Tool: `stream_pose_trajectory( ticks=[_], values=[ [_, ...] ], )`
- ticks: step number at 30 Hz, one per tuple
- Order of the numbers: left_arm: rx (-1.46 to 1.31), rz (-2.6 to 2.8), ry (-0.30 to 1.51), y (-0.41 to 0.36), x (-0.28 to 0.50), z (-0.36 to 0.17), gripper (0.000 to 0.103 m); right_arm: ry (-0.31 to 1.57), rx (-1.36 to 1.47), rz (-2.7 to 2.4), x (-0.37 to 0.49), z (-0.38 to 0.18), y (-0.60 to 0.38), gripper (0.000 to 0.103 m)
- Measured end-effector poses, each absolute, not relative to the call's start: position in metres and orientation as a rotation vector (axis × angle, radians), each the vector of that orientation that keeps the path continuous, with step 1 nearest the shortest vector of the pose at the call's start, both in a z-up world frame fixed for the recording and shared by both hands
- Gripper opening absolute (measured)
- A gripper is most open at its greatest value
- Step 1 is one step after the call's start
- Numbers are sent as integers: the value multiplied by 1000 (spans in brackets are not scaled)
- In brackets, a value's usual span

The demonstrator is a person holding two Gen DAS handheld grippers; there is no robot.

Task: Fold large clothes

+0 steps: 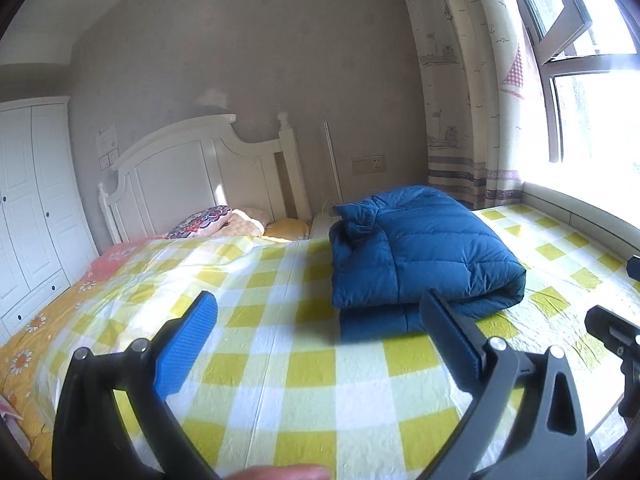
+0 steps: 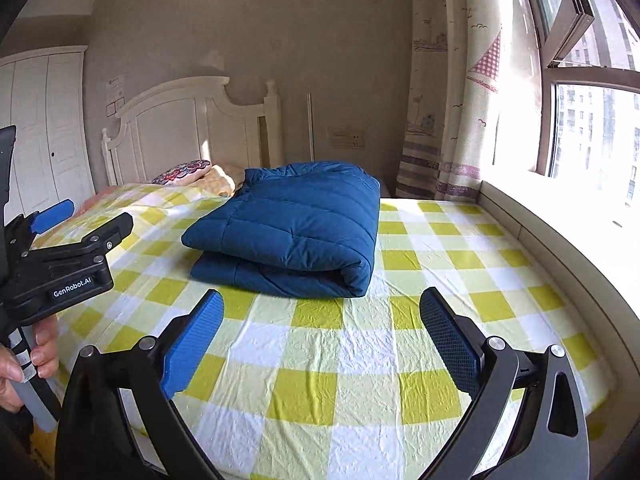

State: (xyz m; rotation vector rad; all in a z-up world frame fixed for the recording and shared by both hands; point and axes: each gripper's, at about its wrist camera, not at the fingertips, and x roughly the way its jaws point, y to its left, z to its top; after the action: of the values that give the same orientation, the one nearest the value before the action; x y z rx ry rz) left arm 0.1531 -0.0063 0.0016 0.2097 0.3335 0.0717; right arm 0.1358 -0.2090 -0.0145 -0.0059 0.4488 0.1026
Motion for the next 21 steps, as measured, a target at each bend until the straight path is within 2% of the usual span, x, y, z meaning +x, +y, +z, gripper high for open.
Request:
stream_pose_trajectory(
  ticks=[8,21],
  values=[
    [211,20,331,-25,117,-11,101,416,0,101,117,-10,-213,95],
    [121,-6,431,-17,138,-13,101,468,45,110,131,-3,-219,95]
  ],
)
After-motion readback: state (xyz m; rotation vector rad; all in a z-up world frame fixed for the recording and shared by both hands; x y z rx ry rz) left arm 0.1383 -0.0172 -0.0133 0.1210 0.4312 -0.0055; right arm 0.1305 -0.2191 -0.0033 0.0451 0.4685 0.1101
